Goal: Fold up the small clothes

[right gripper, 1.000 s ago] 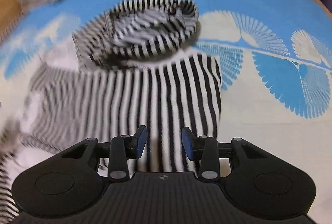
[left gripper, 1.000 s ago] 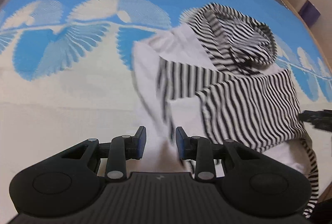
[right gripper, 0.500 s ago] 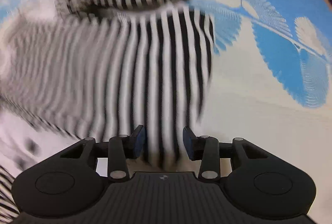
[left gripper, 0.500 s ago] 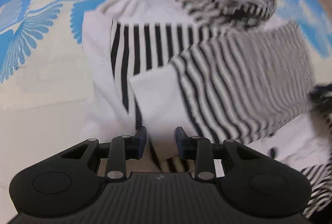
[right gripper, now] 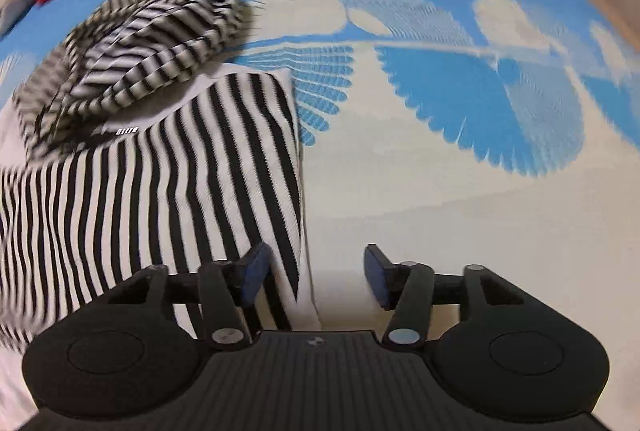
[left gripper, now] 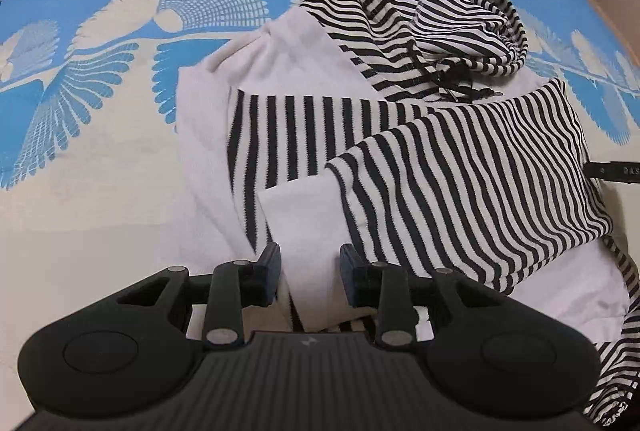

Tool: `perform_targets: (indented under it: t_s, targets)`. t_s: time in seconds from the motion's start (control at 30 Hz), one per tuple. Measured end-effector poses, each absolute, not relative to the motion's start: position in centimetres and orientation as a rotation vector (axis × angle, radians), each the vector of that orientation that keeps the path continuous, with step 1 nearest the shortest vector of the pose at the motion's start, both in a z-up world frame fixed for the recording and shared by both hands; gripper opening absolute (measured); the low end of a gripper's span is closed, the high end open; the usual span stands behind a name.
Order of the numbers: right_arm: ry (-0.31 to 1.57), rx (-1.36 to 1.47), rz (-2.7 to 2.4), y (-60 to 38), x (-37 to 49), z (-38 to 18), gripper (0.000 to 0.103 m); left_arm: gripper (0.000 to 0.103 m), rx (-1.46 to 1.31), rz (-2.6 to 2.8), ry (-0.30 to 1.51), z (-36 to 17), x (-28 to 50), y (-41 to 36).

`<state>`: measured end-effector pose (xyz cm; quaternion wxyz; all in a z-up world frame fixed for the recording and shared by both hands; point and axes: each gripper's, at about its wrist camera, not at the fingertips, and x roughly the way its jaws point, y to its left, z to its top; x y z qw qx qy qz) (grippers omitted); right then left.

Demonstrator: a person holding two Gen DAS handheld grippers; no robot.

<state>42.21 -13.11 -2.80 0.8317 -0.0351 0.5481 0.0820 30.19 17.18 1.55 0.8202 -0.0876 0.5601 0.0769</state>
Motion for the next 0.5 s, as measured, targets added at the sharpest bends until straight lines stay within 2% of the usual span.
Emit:
perform_targets:
  t_s: [0.1,0.13,0.17,0.2,0.23,0.3,0.37,0.5]
  targets:
    - [1.183,0.002,0.184,-13.1,42.9,-3.8,0.061,0.036,-0.176,0.164,1.19,1.6,29.8,17.6]
    - [1.178,0.015,0.183,-13.0,43.0,-3.9,0.057,0.036,-0.176,0.165,1.19,1.6,29.7,17.8]
    - [1.167,0.02,0.181,-12.8,43.1,-3.9,0.046,0.036,-0.176,0.168,1.189,1.7,29.6,18.0]
    - [1.151,0.027,0.187,-12.6,43.2,-3.8,0.012,0.036,-0.177,0.171,1.187,1.7,29.5,18.2]
    - [1.139,0.044,0.207,-12.5,43.3,-3.6,0.007,0.036,-0.182,0.174,1.184,1.7,29.4,18.5]
    - [1.121,0.025,0.191,-12.3,43.6,-3.2,0.006,0.036,-0.191,0.181,1.179,1.8,29.3,19.0]
    - [1.113,0.008,0.112,-12.9,44.0,-3.3,0.001,0.036,-0.196,0.183,1.173,2.0,29.2,19.4]
    - [1.066,0.037,-0.032,-15.3,45.1,-3.0,0.0,0.036,-0.204,0.167,1.158,2.4,28.9,19.7]
